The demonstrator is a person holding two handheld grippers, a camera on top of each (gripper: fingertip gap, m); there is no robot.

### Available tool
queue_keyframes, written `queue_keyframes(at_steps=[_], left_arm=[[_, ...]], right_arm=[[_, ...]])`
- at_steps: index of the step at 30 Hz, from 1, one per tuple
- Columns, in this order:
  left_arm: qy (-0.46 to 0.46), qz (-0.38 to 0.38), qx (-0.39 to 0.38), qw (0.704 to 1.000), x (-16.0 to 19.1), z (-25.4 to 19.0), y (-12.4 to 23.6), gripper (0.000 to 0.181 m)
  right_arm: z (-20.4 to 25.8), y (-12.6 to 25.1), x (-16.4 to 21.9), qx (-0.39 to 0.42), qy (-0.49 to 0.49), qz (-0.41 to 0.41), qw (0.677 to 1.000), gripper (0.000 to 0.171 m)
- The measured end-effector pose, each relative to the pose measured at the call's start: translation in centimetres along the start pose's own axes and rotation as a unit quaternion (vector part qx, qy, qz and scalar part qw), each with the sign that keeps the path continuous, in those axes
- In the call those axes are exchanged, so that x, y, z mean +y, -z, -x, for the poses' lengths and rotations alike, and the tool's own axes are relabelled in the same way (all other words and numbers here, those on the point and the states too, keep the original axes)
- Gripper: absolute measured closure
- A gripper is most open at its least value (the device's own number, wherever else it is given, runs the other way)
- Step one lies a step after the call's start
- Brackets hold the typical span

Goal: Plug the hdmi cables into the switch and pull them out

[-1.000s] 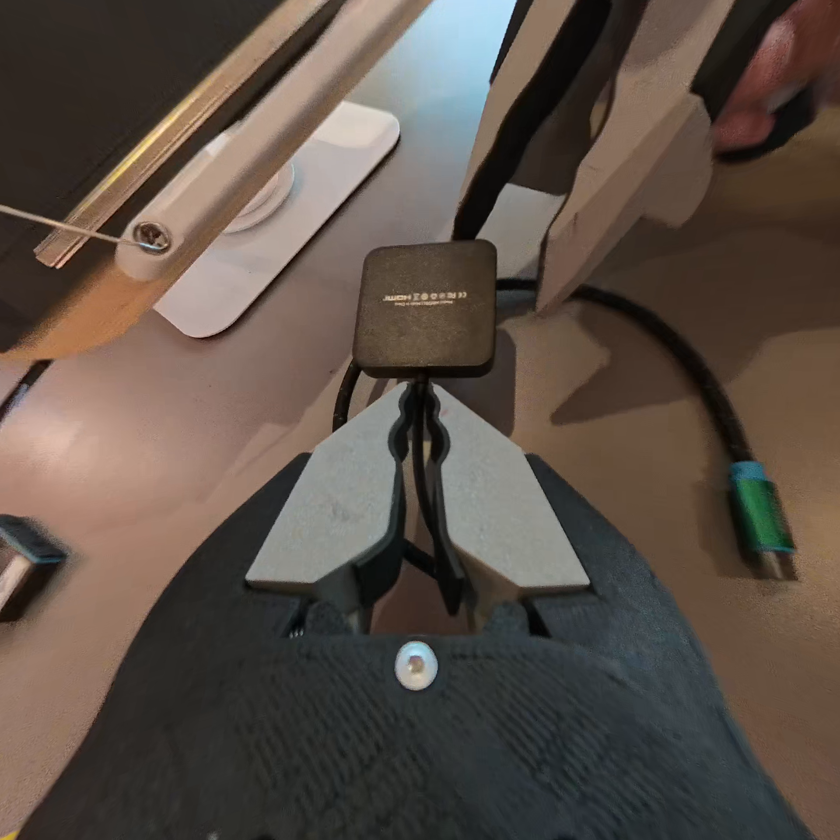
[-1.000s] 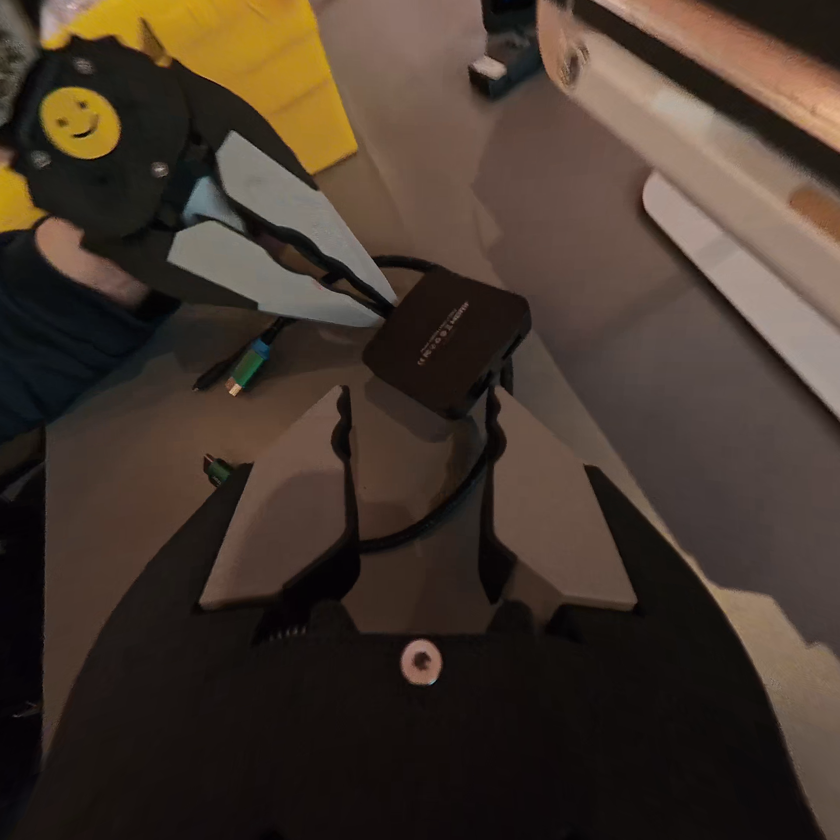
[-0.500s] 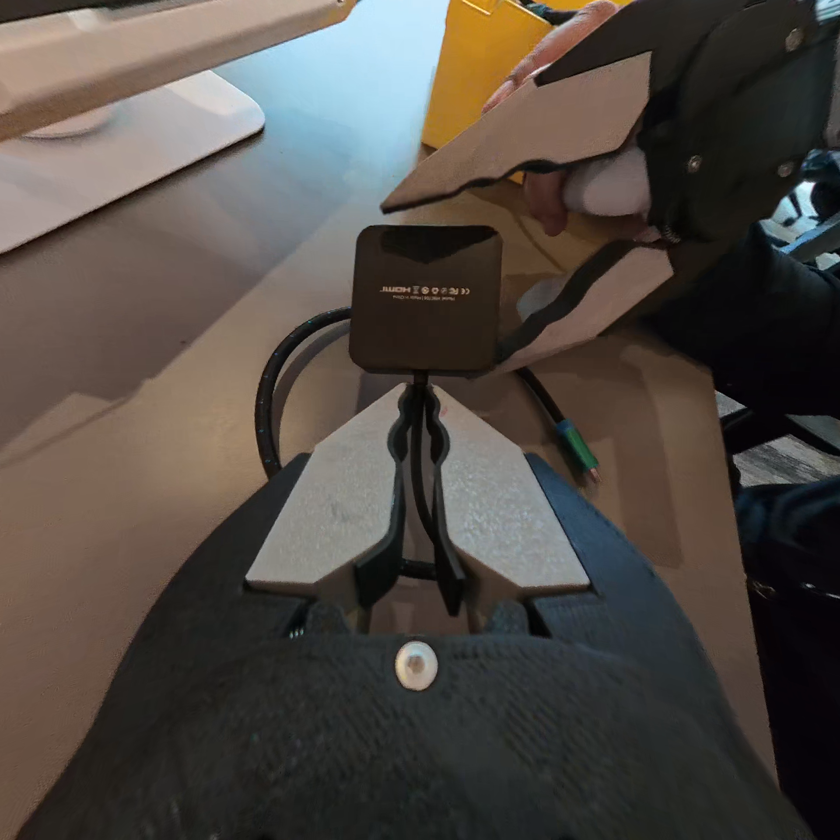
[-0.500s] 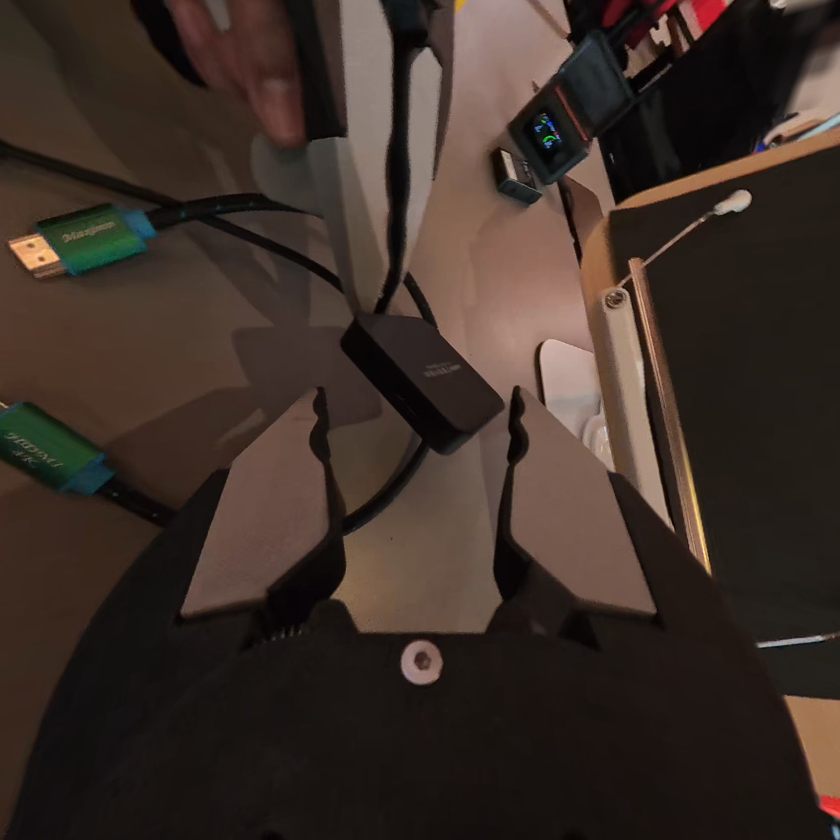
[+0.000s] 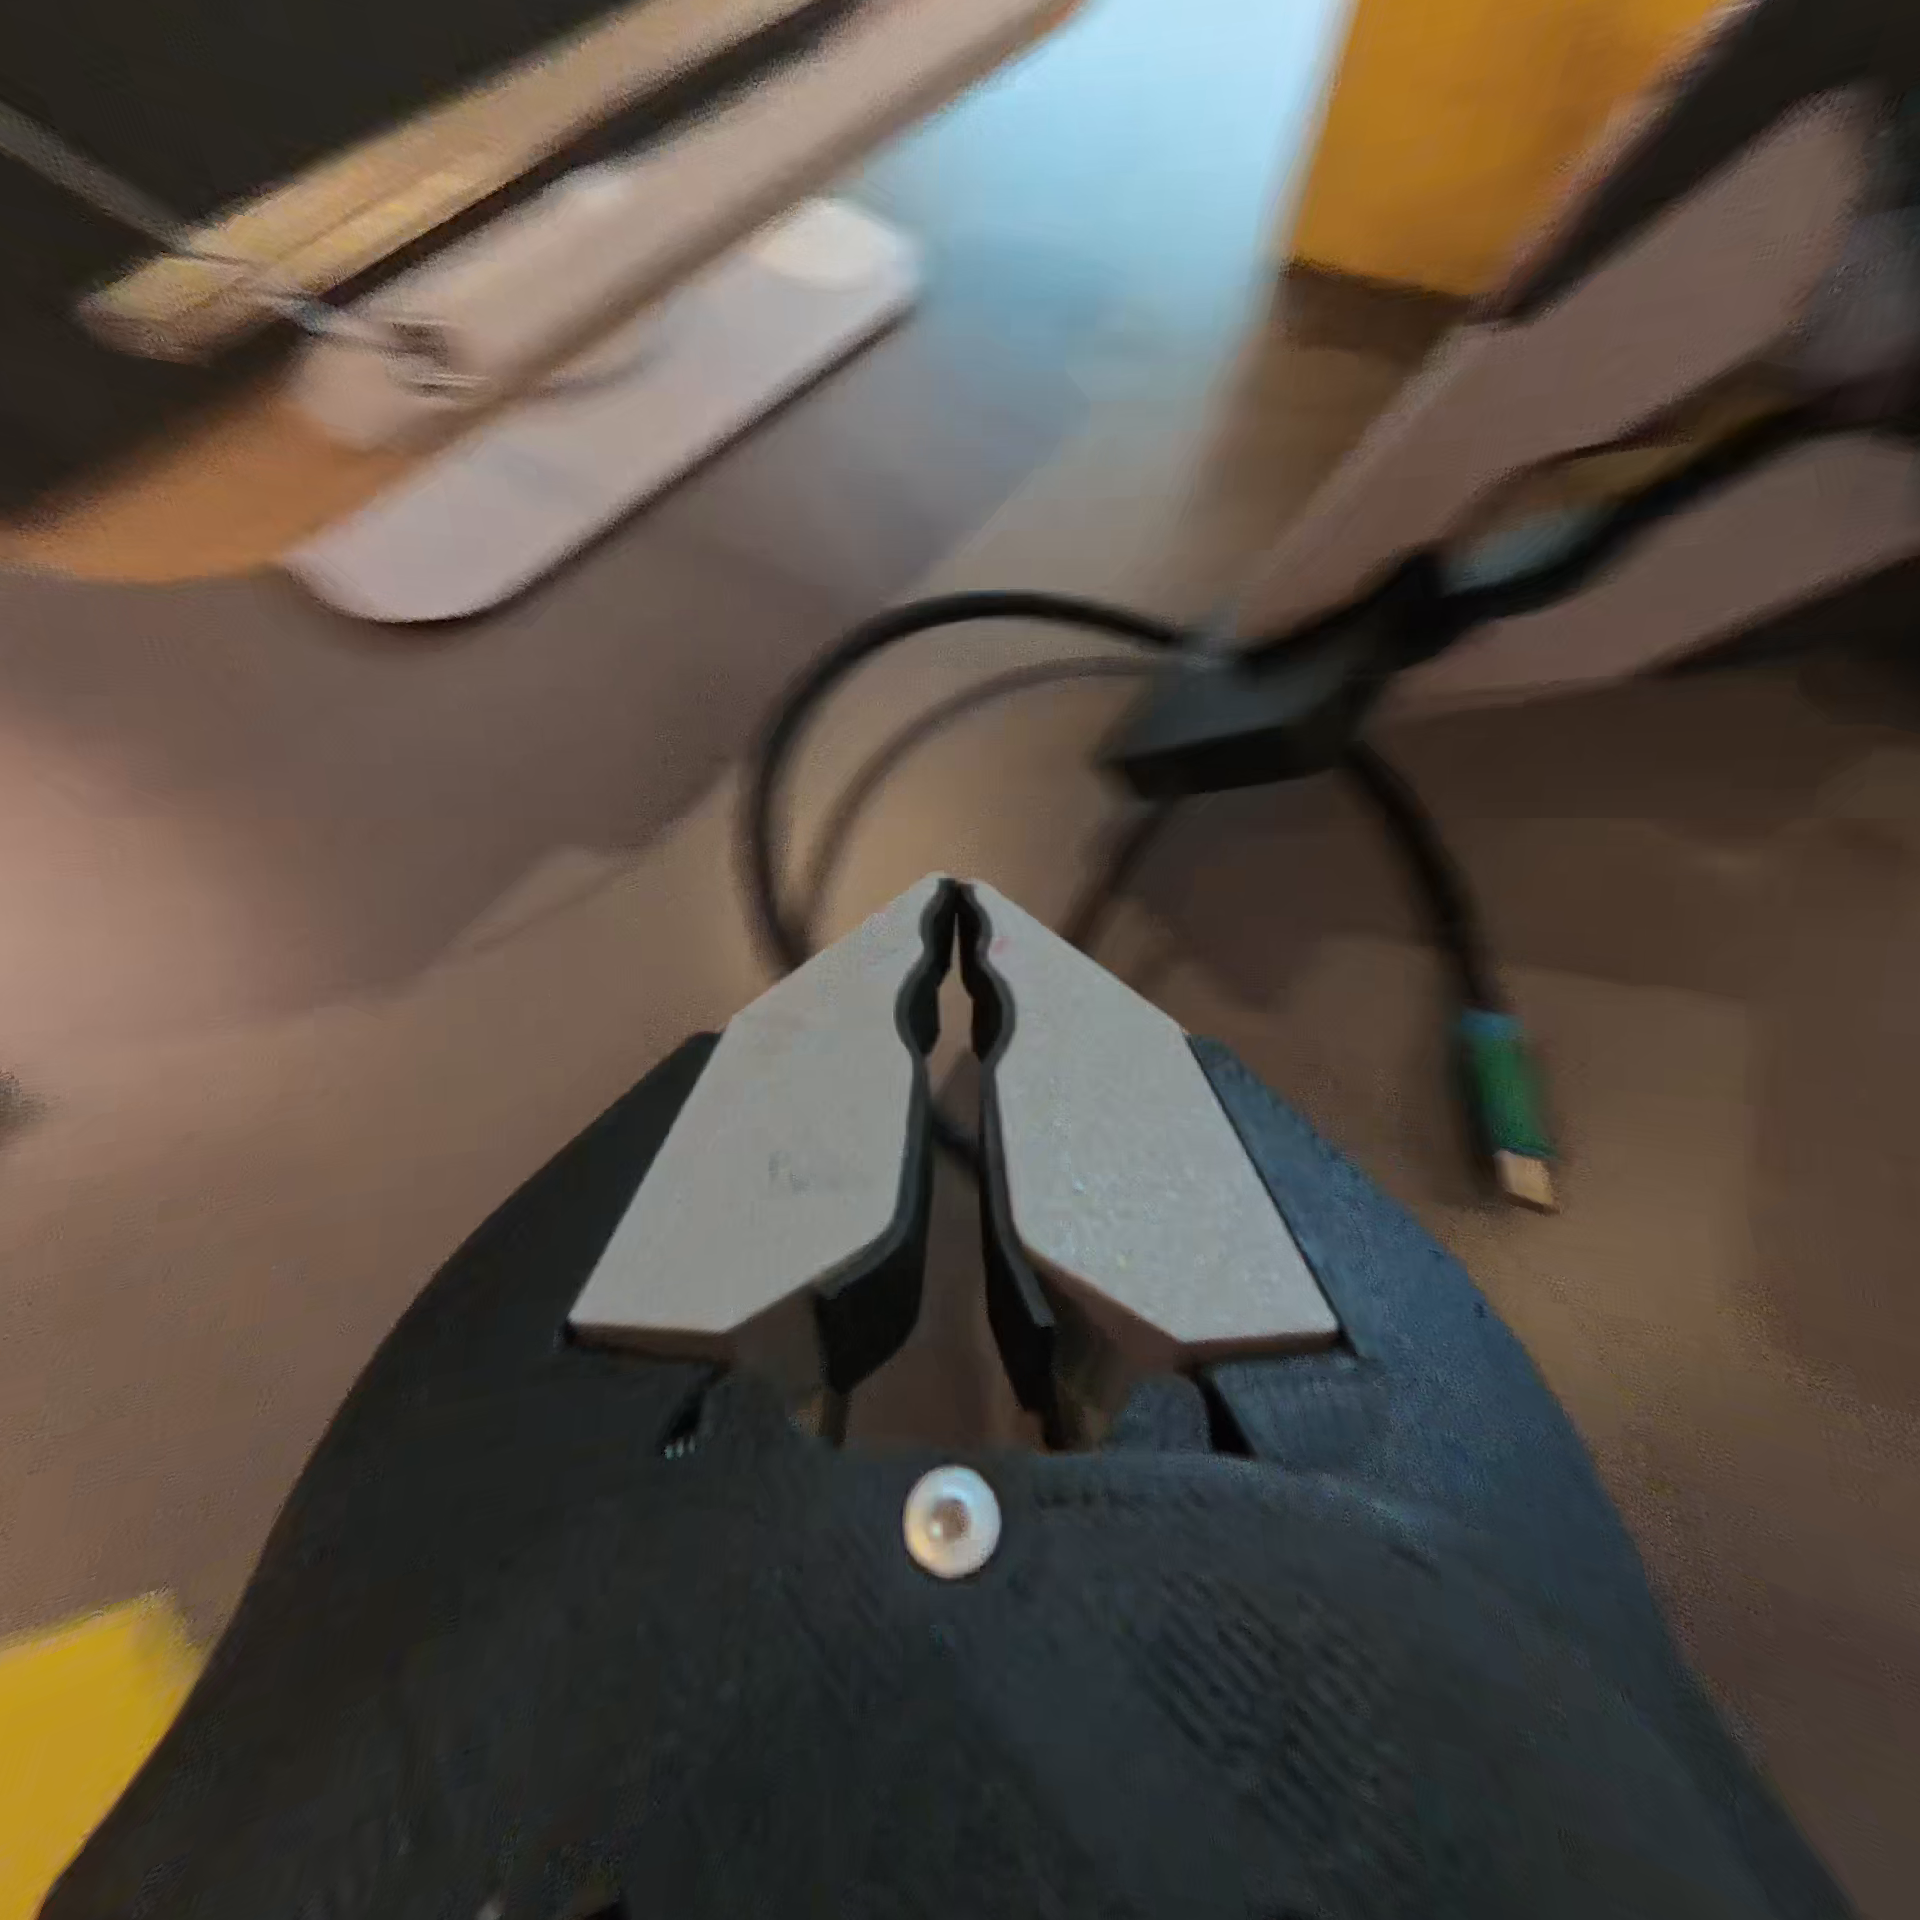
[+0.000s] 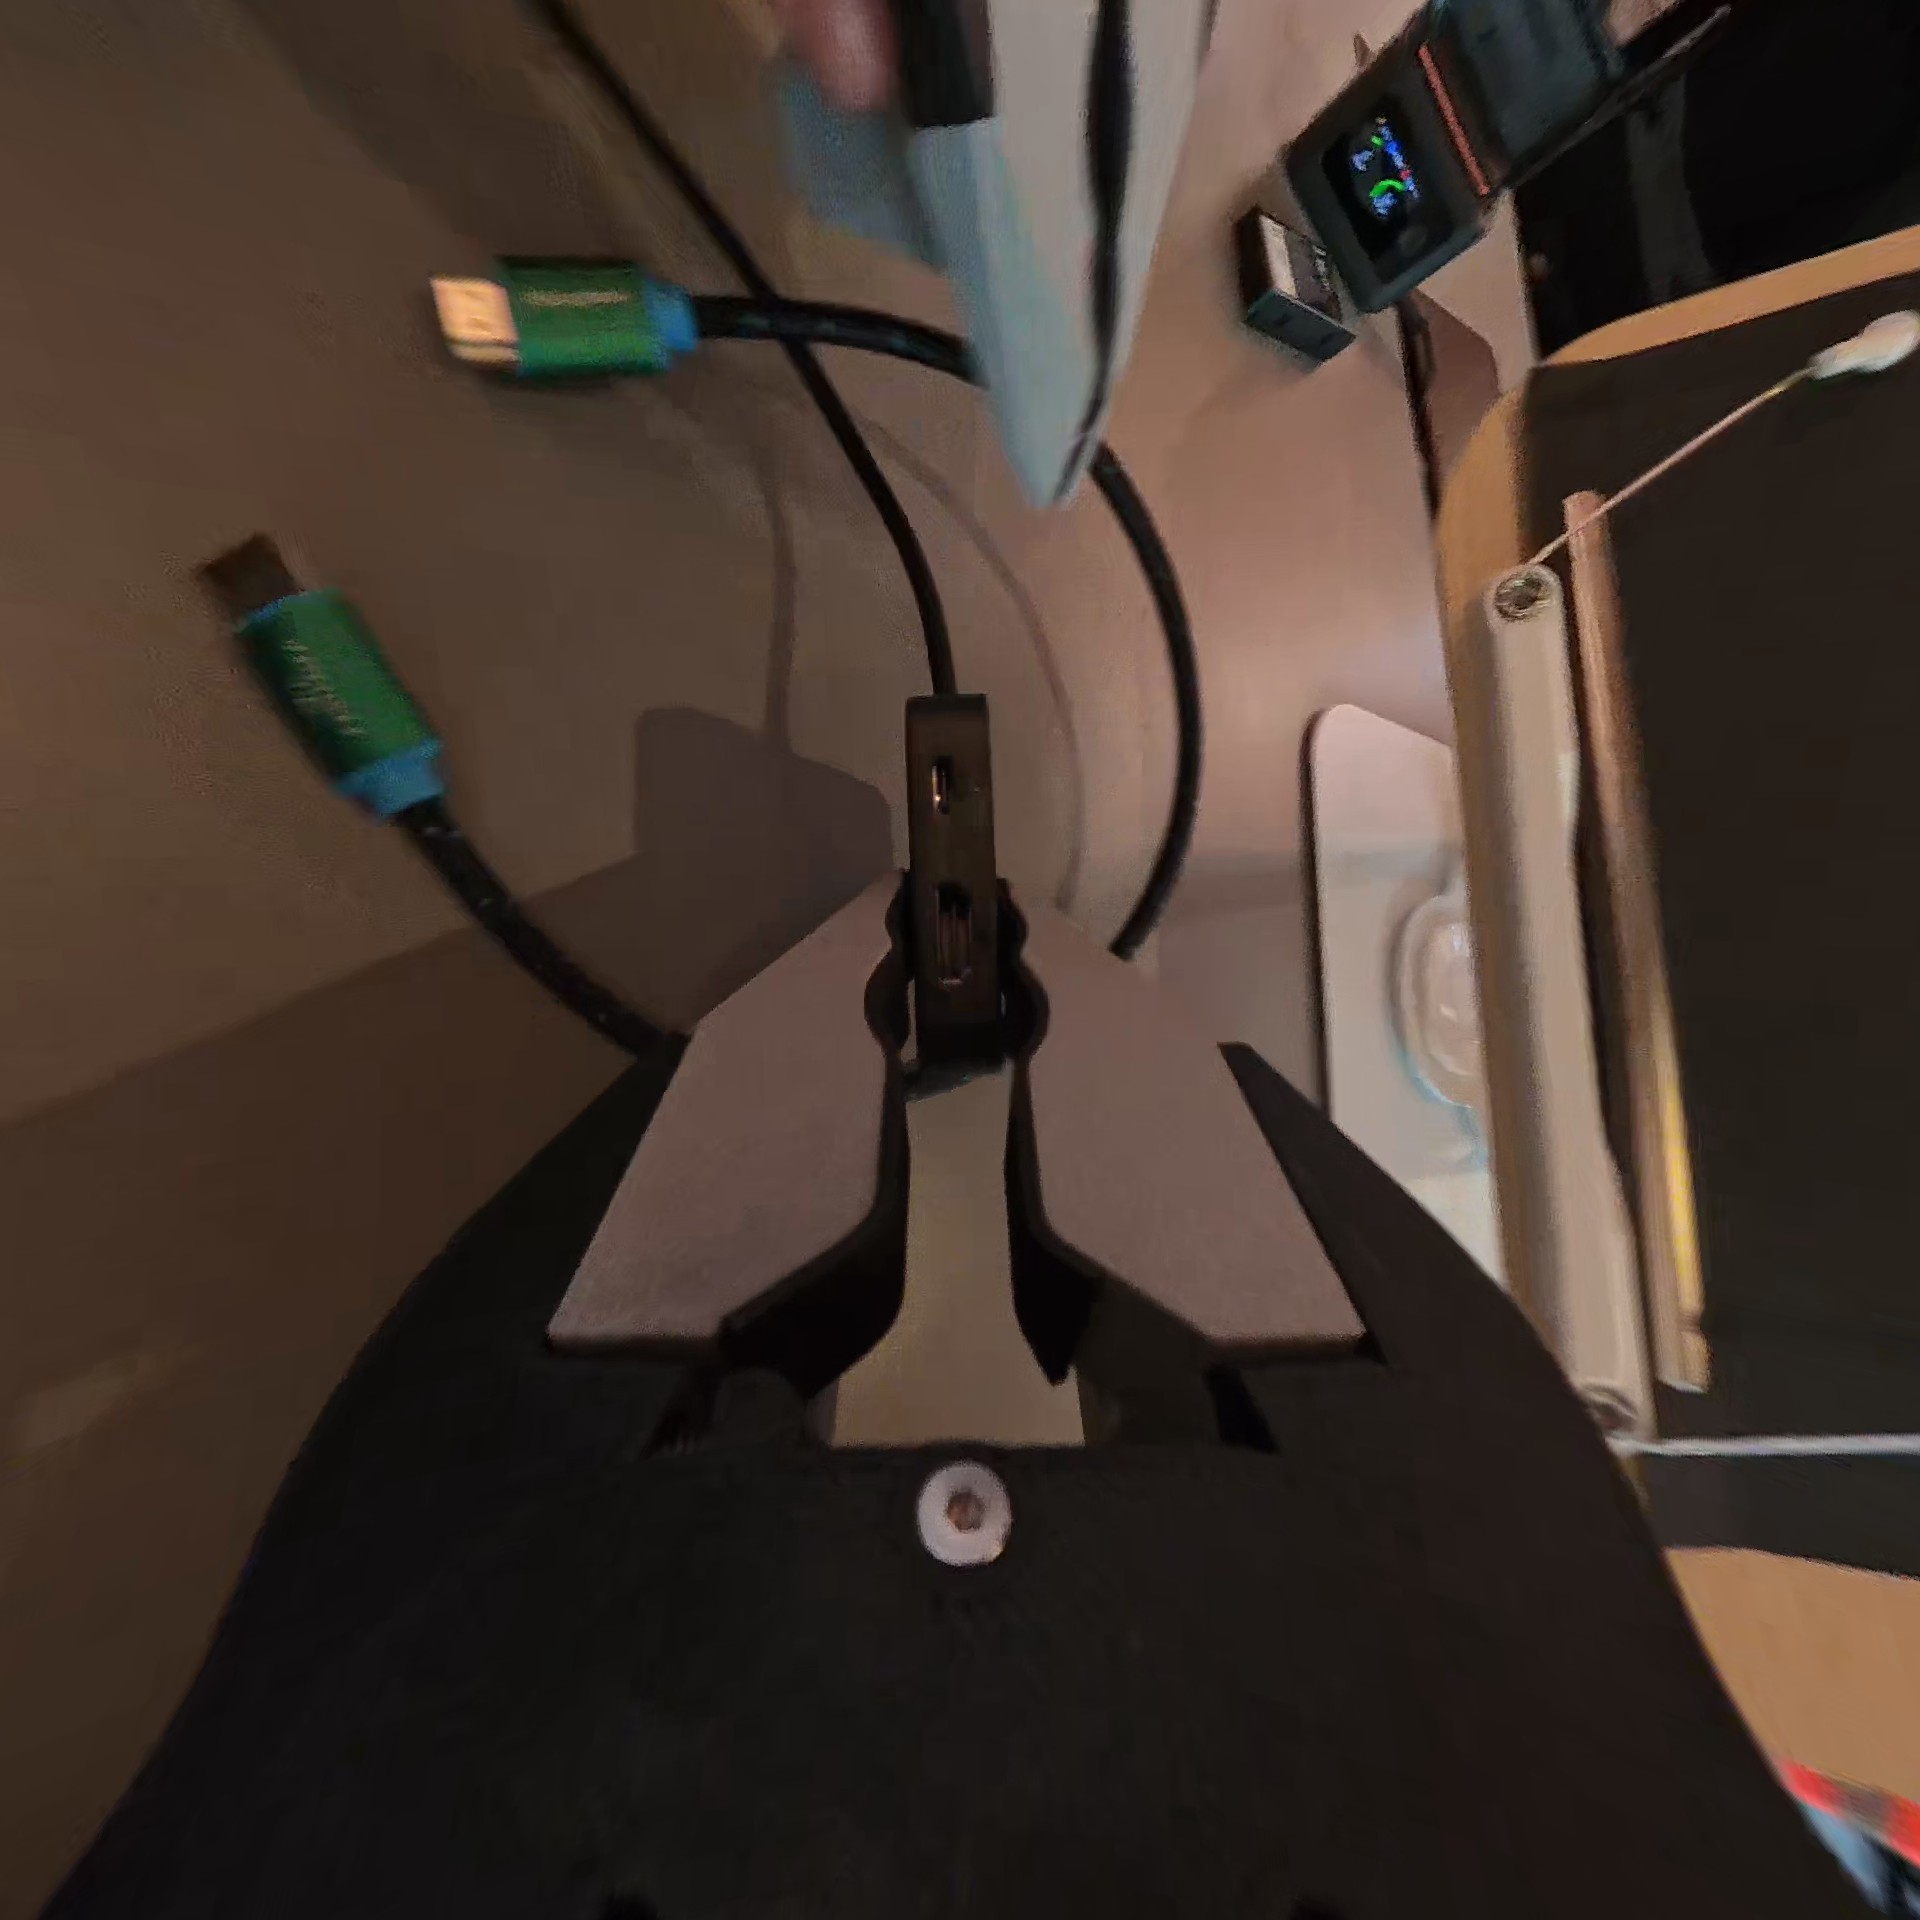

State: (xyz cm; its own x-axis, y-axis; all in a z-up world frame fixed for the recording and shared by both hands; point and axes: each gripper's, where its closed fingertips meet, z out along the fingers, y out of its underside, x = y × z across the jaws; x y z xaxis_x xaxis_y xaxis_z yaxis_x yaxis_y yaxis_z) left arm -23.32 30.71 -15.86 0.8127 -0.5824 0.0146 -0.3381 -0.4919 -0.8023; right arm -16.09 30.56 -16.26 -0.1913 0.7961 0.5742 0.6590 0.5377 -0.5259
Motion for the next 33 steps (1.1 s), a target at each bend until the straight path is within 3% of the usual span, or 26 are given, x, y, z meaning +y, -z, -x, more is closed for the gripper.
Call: queue_keyframes(at_steps=[3, 6, 9, 12, 18, 29, 33], left_arm=[[-0.046, -0.002, -0.189, 0.981, -0.4, 5.4, 2.3, 0.181], [-0.056, -0.038, -0.205, 0.976, -1.8, 5.1, 2.6, 0.181], [-0.076, -0.051, -0.239, 0.967, -2.4, 5.5, 2.8, 0.181], [-0.08, -0.041, -0.237, 0.967, -1.9, 5.4, 2.3, 0.181], [-0.087, -0.053, -0.254, 0.962, -2.2, 5.8, 2.1, 0.181], [-0.09, -0.075, -0.256, 0.96, -3.0, 5.4, 2.3, 0.181], [-0.043, -0.073, -0.188, 0.979, -2.4, 4.0, 1.5, 0.181]], right_arm=[[1.7, 0.9, -1.6, -0.091, -0.061, -0.066, 0.992, 0.16], [1.2, 2.0, -3.5, -0.141, -0.15, -0.139, 0.969, 0.161], [-2.4, 1.4, -2.1, -0.099, -0.284, -0.14, 0.943, 0.161], [-3.3, 0.1, 0.7, -0.017, -0.231, -0.058, 0.971, 0.161], [-2.8, 0.7, -1.8, -0.074, -0.29, -0.141, 0.944, 0.161], [-4.2, 0.3, 0.4, -0.036, -0.32, -0.121, 0.939, 0.161], [-4.6, 0.6, 0.5, -0.022, -0.317, -0.12, 0.94, 0.161]])
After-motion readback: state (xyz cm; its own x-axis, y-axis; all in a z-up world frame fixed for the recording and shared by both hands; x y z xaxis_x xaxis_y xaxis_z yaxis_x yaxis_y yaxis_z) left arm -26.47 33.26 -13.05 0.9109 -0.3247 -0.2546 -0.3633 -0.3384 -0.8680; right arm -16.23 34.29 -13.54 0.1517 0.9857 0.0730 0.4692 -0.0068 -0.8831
